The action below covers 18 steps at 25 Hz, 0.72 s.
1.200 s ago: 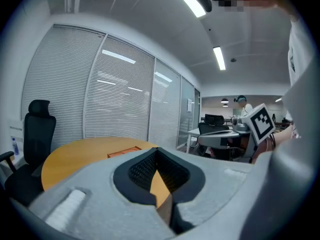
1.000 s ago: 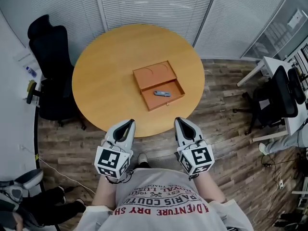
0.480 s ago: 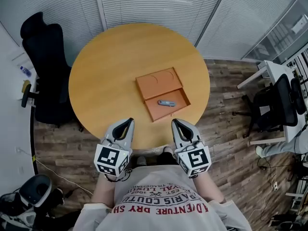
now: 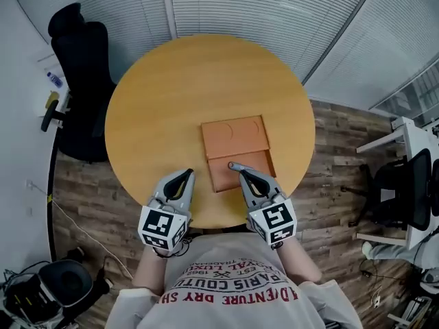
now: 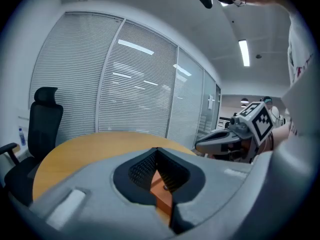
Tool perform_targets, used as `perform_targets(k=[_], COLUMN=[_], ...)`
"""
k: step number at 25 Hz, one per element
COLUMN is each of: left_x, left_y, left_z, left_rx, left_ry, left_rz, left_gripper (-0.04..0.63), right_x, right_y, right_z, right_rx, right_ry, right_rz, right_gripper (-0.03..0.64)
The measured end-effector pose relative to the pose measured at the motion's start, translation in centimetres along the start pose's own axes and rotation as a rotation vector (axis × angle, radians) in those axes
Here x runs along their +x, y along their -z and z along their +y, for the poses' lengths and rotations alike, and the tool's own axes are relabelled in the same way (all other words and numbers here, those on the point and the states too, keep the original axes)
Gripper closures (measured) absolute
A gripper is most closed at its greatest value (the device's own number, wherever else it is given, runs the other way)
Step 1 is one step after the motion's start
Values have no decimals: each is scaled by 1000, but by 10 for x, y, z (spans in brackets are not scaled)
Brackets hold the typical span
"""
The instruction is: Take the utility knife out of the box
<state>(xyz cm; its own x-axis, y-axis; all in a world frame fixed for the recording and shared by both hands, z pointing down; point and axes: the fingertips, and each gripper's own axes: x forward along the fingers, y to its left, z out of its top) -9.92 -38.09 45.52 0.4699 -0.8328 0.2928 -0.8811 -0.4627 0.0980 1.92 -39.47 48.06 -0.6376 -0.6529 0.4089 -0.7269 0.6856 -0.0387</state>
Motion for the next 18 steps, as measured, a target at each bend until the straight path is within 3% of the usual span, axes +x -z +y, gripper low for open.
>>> perform_targets(k=[3,12,14,18], left_x=[19,35,31,28], left_y=[10,49,61,79], left_z=[-2,9,12,37], left_rx=[-11,-64,-100,-156], left_ry=[-18,-118,-148,-208], left_rz=[36,98,117,134], left_gripper=[600,600,600,600], right_x=[19,69,77,101], right_y=[18,104,124,153], right_z=[-18,-47,-48,-45], right_rx=[22,-41,-60,-157], right_ry=[-67,-218,-254,-327], right_rz=[84,409,489,620], right_gripper=[609,607,521,450])
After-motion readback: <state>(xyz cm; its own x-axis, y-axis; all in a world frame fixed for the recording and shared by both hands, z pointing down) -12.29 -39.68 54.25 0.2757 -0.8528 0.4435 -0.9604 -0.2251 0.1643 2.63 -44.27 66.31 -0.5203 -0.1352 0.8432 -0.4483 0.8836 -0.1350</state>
